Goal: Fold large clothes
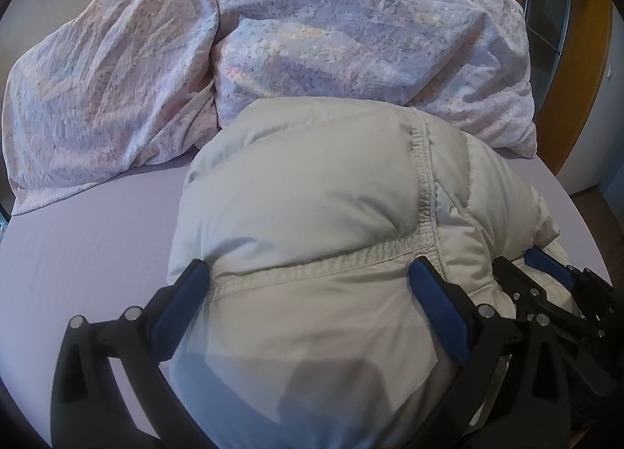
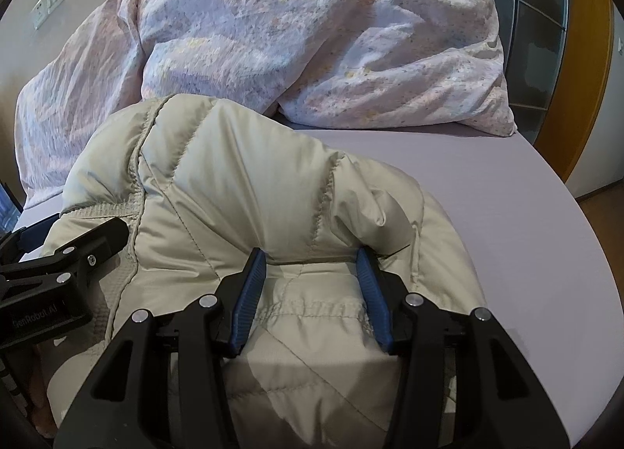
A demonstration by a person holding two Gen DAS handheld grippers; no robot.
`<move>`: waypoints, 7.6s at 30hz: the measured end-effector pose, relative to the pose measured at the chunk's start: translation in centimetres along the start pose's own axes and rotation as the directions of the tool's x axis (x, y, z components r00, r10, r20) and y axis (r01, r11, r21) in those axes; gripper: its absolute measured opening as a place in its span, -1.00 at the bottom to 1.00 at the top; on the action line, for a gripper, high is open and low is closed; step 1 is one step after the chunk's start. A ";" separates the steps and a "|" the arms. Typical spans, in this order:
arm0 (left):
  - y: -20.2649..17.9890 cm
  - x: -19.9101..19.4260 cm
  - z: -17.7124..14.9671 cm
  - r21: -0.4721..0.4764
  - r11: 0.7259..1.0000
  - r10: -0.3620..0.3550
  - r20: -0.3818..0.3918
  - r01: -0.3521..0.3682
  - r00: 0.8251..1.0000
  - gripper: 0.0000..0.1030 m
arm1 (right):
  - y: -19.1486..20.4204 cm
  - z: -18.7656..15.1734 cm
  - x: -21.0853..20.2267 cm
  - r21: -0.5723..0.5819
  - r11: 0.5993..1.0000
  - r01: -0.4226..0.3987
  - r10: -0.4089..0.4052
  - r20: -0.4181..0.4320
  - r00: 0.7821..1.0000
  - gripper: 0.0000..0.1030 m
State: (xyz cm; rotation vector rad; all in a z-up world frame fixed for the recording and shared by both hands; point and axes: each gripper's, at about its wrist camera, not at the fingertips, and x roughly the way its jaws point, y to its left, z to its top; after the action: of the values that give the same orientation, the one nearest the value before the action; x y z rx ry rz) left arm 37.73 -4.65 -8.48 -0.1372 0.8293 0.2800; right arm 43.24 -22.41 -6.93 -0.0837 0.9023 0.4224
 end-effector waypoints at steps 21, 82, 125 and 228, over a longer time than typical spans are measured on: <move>0.3 0.3 -0.4 0.001 1.000 0.013 0.038 -0.013 0.999 0.97 | 0.0 0.0 0.2 -0.002 1.000 -0.003 0.003 0.017 1.000 -0.01; 12.6 1.9 -2.2 -0.481 0.768 -0.586 -0.263 0.423 0.766 0.97 | -9.0 -0.9 6.0 0.642 0.684 -0.346 0.689 -0.411 0.597 0.97; 26.3 1.0 1.6 -0.561 0.761 -0.437 -0.074 0.325 0.896 0.55 | 7.6 6.4 7.0 0.530 0.642 -0.554 0.750 -0.283 0.597 0.04; 16.4 -18.9 -10.3 -0.128 0.989 -0.095 -0.121 0.080 0.988 0.95 | 13.9 -4.4 -20.2 -0.009 0.988 -0.157 0.149 -0.265 0.953 0.90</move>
State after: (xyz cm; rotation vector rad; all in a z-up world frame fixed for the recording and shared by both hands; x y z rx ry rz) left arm 13.47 5.06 -1.51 -0.3089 0.9296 0.2413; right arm 23.56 -17.29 7.43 -0.0993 1.1702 0.5789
